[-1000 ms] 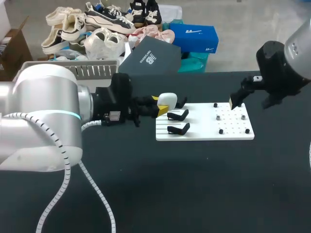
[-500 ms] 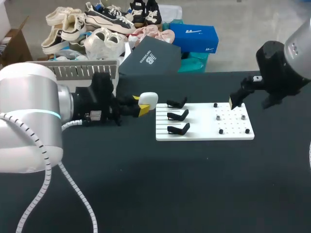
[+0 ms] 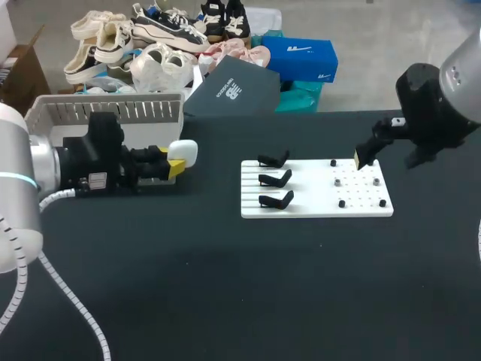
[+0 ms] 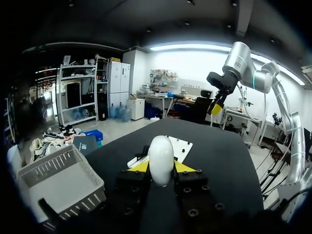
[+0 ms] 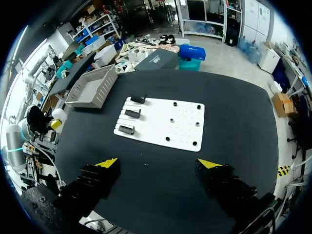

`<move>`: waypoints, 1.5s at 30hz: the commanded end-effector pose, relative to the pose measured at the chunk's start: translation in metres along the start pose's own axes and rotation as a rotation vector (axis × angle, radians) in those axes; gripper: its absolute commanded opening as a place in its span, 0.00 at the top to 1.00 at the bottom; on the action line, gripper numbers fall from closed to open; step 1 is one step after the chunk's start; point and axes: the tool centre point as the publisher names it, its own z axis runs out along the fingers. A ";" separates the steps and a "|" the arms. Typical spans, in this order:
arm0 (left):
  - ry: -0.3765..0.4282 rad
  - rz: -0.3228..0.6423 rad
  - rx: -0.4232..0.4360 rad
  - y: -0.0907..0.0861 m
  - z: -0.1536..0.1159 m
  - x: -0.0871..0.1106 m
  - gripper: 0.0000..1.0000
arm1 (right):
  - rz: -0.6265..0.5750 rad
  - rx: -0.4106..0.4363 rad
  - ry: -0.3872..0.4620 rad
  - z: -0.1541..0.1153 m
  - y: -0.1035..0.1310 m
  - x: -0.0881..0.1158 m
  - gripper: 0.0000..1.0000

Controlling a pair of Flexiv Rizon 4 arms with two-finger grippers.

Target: Pick up each earbud case from the left stands, insert the matching earbuds, close the lid, and place the case in the box.

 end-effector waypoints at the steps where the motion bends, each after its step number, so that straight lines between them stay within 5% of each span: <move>1: -0.029 -0.007 -0.694 0.006 -0.012 0.005 1.00 | 0.001 0.002 -0.007 -0.001 0.000 0.002 0.00; 18: -0.010 -0.042 -0.772 0.097 -0.004 -0.002 1.00 | 0.001 0.002 -0.007 -0.001 0.000 0.002 0.00; 35: 0.047 -0.159 -0.804 0.175 0.000 0.020 1.00 | 0.001 0.002 -0.007 -0.001 0.000 0.002 0.00; 45: 0.081 -0.190 -0.776 0.207 0.021 0.028 1.00 | 0.001 0.002 -0.007 -0.001 0.000 0.002 0.00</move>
